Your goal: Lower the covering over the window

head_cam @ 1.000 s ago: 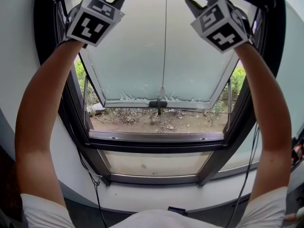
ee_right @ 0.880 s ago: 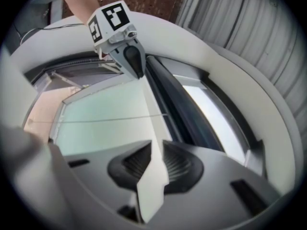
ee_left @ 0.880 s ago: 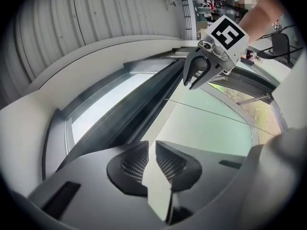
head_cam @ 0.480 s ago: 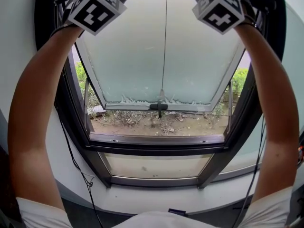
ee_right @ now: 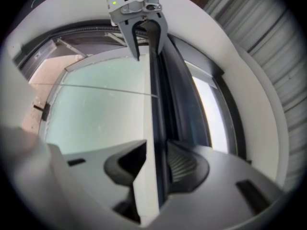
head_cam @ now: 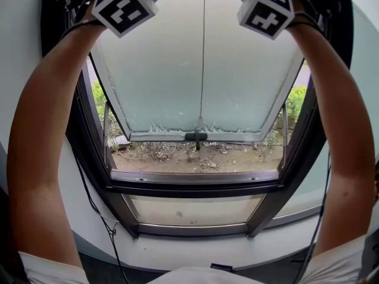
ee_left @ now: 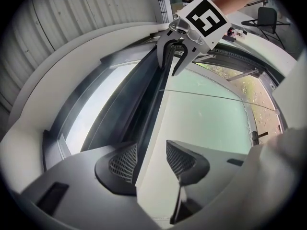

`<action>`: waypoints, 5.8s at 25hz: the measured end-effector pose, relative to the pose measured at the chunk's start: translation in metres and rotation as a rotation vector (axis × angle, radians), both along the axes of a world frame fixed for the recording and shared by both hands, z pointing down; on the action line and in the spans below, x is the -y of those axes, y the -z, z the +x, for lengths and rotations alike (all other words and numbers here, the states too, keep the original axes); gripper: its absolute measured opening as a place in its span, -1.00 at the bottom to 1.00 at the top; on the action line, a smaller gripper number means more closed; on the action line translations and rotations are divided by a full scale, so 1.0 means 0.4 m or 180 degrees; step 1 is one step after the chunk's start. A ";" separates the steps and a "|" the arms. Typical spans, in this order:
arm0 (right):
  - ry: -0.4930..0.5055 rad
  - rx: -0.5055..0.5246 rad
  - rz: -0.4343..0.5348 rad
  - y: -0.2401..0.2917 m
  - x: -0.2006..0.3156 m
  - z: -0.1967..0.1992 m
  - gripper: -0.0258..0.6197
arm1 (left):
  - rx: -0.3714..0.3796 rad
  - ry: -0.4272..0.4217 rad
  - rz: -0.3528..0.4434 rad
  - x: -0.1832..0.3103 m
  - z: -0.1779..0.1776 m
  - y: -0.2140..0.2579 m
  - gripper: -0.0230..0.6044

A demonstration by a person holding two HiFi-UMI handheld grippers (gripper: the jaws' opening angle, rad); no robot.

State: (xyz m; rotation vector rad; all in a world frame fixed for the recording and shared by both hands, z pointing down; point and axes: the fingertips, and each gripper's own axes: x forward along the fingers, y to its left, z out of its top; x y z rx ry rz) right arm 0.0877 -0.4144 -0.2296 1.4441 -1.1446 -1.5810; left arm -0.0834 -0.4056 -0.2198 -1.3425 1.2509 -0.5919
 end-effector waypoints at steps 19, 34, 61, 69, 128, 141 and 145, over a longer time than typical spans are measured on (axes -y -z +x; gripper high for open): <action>-0.0325 -0.0047 -0.0241 -0.006 0.013 0.003 -0.53 | 0.0120 0.0088 0.0129 -0.011 -0.003 0.015 -0.34; -0.0385 -0.0069 -0.0699 -0.081 0.014 0.009 -0.60 | 0.0231 0.0083 -0.0325 0.022 0.021 -0.058 -0.33; -0.0388 -0.0225 -0.0936 -0.272 0.012 0.003 -0.71 | 0.0729 0.0497 -0.0744 0.049 0.015 -0.283 -0.43; -0.0357 -0.0279 -0.1038 -0.325 0.011 0.001 -0.72 | 0.0508 0.0361 -0.0944 0.040 0.039 -0.302 -0.47; -0.0659 -0.0203 -0.1737 -0.735 0.020 0.008 -0.79 | 0.0426 0.0498 -0.1775 0.061 0.028 -0.736 -0.61; -0.0756 -0.0246 -0.1861 -0.748 0.017 0.004 -0.79 | 0.0449 0.0411 -0.1727 0.044 0.044 -0.726 -0.61; -0.0764 -0.0239 -0.1912 -0.774 0.019 0.003 -0.79 | 0.0464 0.0440 -0.1838 0.052 0.035 -0.764 -0.62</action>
